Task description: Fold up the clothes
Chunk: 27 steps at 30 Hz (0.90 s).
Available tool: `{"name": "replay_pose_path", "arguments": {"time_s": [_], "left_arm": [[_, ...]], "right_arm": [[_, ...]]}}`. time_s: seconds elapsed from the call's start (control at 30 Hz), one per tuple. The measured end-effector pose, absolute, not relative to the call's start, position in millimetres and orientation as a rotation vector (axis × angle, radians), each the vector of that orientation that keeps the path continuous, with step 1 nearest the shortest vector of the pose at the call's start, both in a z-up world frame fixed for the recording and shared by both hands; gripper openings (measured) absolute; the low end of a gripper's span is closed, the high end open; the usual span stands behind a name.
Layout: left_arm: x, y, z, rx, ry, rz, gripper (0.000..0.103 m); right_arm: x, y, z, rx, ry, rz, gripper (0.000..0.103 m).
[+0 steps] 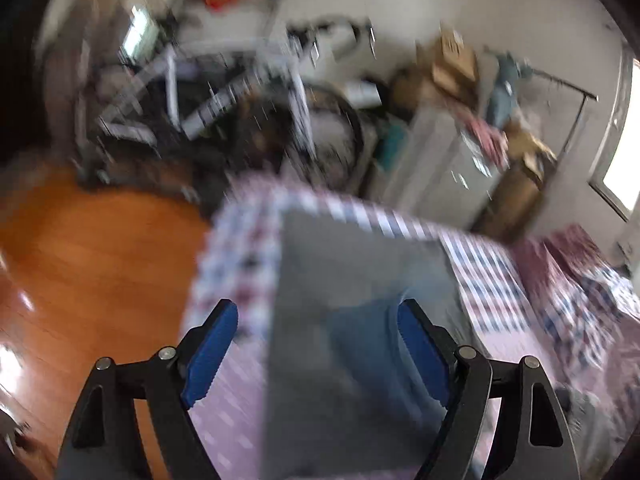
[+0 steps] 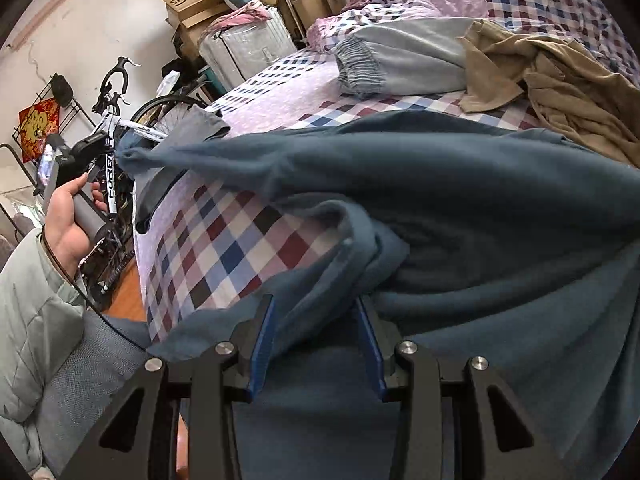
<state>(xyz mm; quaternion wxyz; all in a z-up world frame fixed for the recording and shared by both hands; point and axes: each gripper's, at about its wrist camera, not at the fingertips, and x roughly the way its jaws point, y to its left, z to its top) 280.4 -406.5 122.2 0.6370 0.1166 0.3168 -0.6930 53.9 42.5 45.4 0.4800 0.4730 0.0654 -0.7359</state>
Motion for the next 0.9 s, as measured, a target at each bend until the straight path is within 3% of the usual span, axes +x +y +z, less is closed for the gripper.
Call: {"name": "replay_pose_path", "arguments": {"time_s": [0.2,0.33,0.47,0.53,0.73,0.9], "left_arm": [[281.3,-388.0,132.7,0.243,0.614,-1.649,0.085],[245.5,-366.2,124.0,0.339,0.879,-2.084,0.085],[183.4,-323.8,97.0,0.620,1.153,-2.473,0.085],[162.8,-297.4,90.0,0.725,1.208,-2.591,0.085],[122.5,-196.3,93.0,1.049,0.866,-2.967,0.085],[99.5,-130.1,73.1,1.341,0.661,-3.027,0.085]], "right_arm": [[62.2,34.2,42.9,1.153,0.155,-1.785,0.043],[75.5,23.2,44.6,1.109,0.151,-1.732,0.043],[84.6,17.7,48.6,1.061,0.111,-1.649,0.045],[81.5,23.3,51.4,1.051,0.103,-1.640,0.045],[60.0,61.7,69.6,1.011,0.057,-1.664,0.045],[17.9,140.8,96.9,0.927,-0.159,-1.897,0.045]]}}
